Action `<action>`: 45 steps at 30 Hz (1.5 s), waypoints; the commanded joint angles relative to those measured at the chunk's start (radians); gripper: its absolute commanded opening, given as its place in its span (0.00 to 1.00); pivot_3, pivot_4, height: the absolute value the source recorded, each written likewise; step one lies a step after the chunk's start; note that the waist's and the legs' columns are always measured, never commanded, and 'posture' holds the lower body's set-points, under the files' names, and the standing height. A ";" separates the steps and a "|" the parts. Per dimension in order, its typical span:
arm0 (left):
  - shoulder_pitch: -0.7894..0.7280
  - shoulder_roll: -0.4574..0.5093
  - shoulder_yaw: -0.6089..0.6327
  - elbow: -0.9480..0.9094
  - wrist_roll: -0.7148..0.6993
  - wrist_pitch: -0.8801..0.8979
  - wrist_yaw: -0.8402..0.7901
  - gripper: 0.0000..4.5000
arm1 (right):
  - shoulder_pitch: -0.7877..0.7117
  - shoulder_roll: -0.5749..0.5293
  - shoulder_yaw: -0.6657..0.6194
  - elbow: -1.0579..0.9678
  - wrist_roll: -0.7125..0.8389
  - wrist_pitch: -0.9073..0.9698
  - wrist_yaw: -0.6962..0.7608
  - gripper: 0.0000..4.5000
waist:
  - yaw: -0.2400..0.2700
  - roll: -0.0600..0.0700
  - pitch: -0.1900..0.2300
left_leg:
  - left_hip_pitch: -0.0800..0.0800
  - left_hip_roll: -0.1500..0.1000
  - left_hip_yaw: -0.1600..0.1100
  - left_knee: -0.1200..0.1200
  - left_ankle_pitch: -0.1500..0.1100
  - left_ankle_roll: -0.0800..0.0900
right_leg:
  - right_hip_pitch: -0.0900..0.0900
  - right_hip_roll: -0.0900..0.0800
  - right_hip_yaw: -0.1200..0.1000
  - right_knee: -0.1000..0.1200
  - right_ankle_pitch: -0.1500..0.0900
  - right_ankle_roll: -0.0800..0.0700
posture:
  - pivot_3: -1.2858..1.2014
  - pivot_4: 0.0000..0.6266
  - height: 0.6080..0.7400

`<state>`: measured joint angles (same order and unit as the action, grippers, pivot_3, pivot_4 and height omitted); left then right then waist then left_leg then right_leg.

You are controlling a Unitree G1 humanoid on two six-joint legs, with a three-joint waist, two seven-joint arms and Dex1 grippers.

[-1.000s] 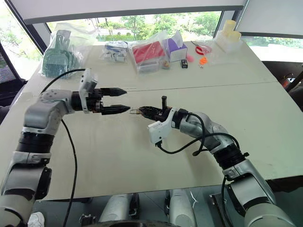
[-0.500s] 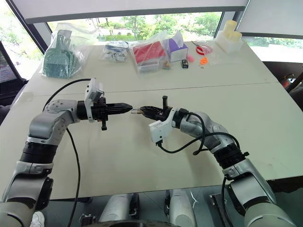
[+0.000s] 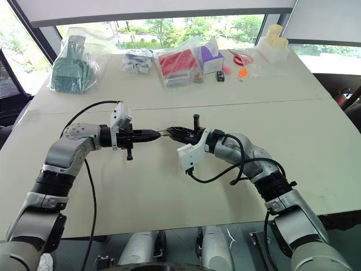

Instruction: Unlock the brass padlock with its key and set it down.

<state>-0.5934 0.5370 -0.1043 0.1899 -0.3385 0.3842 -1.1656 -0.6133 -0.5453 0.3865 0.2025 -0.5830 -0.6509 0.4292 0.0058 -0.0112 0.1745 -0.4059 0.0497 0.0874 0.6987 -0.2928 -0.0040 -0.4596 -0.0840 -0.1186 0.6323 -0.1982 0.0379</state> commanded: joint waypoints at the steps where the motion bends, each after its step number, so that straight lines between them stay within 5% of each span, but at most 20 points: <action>1: -0.027 -0.013 0.017 0.036 0.018 -0.050 0.030 0.01 | -0.025 0.005 -0.019 -0.031 0.028 -0.007 -0.003 0.00 | 0.000 0.000 0.000 | 0.000 0.000 0.000 0.000 0.000 0.000 | 0.000 0.000 0.000 0.000 0.000 0.000 | 0.52 0.24 1.00; 19: 0.029 0.025 0.023 0.005 0.012 -0.039 0.017 0.01 | -0.031 0.016 -0.014 -0.006 0.023 -0.006 -0.001 0.00 | -0.002 0.000 0.000 | 0.000 0.000 0.000 0.000 0.000 0.000 | 0.000 0.000 0.000 0.000 0.000 0.000 | 0.52 0.24 1.00; 35: 0.103 0.076 0.156 -0.070 -0.015 -0.026 0.142 0.01 | -0.190 0.124 0.129 0.463 -0.190 -0.044 -0.248 0.00 | -0.021 0.000 0.000 | 0.000 0.000 0.001 -0.001 0.000 0.000 | 0.000 -0.001 0.001 0.000 0.000 0.000 | 0.52 0.24 1.00; 45: 0.142 0.085 0.176 -0.103 -0.031 -0.016 0.172 0.01 | -0.124 0.097 0.130 0.365 -0.075 -0.064 -0.068 0.00 | -0.019 0.000 0.000 | 0.001 0.000 0.001 -0.001 0.000 0.000 | 0.000 -0.001 0.001 0.000 0.000 0.000 | 0.52 0.24 1.00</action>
<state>-0.4423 0.6074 0.0363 0.1142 -0.3527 0.3676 -0.9986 -0.7493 -0.4405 0.5128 0.6070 -0.6968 -0.7048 0.3146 -0.0128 -0.0111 0.1745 -0.4050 0.0499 0.0881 0.6976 -0.2927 -0.0041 -0.4592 -0.0846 -0.1178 0.6323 -0.1982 0.0378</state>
